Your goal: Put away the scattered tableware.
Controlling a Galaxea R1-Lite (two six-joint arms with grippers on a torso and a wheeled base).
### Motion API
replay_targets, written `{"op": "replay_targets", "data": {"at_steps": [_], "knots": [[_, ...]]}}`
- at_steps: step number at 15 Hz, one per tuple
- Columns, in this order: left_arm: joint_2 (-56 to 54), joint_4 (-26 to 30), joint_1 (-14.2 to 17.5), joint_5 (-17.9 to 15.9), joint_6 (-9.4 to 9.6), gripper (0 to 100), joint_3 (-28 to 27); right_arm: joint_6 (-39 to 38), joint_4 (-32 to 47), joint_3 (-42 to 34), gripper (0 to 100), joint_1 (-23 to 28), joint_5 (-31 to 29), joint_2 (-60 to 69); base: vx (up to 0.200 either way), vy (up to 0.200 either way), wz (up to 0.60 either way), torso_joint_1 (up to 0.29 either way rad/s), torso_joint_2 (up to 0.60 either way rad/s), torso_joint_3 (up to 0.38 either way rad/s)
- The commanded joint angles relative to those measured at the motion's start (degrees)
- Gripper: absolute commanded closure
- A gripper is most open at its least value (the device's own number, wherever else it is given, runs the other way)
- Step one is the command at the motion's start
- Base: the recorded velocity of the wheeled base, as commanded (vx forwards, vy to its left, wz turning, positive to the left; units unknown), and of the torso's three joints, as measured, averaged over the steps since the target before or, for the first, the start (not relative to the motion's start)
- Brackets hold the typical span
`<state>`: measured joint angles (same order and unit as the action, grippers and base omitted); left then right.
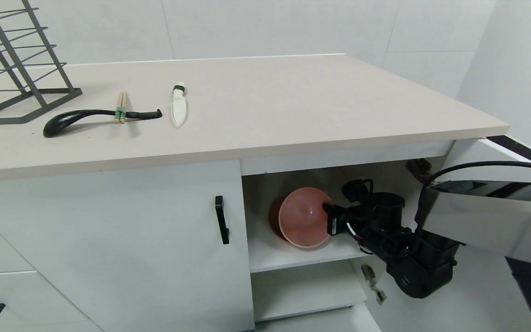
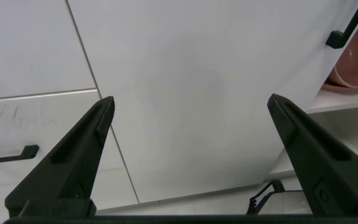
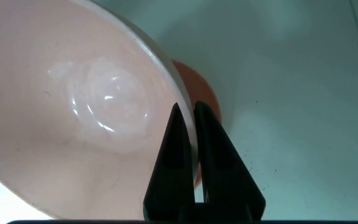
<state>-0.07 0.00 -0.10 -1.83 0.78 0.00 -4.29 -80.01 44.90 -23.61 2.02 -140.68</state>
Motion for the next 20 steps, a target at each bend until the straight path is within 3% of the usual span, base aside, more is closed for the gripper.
{"op": "replay_targets", "data": {"at_steps": [1, 6, 11, 15, 20], "knots": [[0.1, 0.0, 0.0, 0.0, 0.01, 0, 0.0, 0.9, -0.1, -0.4, 0, 0.1, 0.0, 0.0, 0.000, 0.000, 0.00, 0.000, 0.00, 0.000], [0.1, 0.0, 0.0, 0.0, 0.01, 0, 0.0, 2.5, -0.6, -0.6, 0, -0.4, 0.1, 0.0, 0.000, 0.000, 0.00, 0.000, 0.00, 0.000], [0.1, 0.0, 0.0, 0.0, 0.01, 0, 0.0, 5.7, -8.6, -5.5, 0, -3.4, 0.1, 0.3, 0.000, 0.000, 0.00, 0.000, 0.00, 0.000], [0.1, 0.0, 0.0, 0.0, 0.01, 0, 0.0, 10.0, -10.0, -14.3, 0, -7.2, -0.5, 7.4, 0.000, 0.000, 0.00, 0.000, 0.00, 0.000], [0.1, 0.0, 0.0, 0.0, 0.01, 0, 0.0, 11.1, -10.0, -32.2, 0, -11.9, -0.7, 28.3, 0.000, 0.000, 0.00, 0.000, 0.00, 0.000]]}}
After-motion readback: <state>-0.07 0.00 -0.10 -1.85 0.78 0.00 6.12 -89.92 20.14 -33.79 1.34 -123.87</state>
